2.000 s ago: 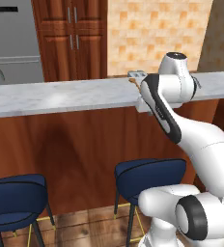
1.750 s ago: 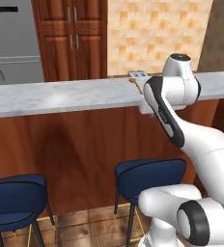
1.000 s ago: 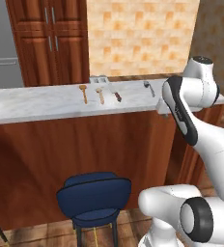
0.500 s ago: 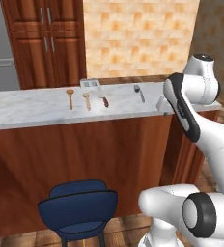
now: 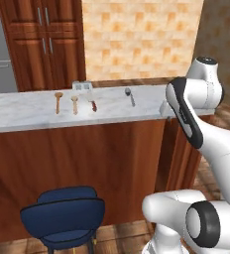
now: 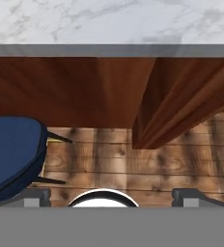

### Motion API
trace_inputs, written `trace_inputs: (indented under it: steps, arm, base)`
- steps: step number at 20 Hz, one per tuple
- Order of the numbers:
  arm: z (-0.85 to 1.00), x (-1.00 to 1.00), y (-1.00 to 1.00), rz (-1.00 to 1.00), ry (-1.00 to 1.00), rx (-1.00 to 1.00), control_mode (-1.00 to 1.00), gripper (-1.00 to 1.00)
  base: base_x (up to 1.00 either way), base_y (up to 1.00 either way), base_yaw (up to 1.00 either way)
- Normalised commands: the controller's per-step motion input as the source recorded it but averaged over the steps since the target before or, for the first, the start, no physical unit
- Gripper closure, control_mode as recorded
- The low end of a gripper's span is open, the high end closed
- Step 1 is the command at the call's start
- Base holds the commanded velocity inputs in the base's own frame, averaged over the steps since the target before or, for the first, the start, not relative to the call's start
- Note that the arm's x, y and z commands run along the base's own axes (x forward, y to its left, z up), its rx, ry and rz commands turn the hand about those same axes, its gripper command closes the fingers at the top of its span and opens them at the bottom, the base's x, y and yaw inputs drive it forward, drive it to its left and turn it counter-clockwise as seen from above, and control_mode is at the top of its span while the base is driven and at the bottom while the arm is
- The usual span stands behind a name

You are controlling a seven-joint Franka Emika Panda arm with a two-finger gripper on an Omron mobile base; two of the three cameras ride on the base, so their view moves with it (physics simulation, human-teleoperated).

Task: Pick up the metallic utensils from the counter and place them in the open drawer. Make sure not to pick up any wooden utensils.

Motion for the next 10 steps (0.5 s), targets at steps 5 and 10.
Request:
trace_inputs:
  steps: [5, 10]
  arm:
    - [0.0, 0.0, 0.0, 0.0, 0.0, 0.0, 1.0, -1.0]
    - [0.0, 0.0, 0.0, 0.0, 0.0, 0.0, 1.0, -1.0]
  base:
    - [0.16, -0.26, 0.08]
    - [0.44, -0.01, 0.06]
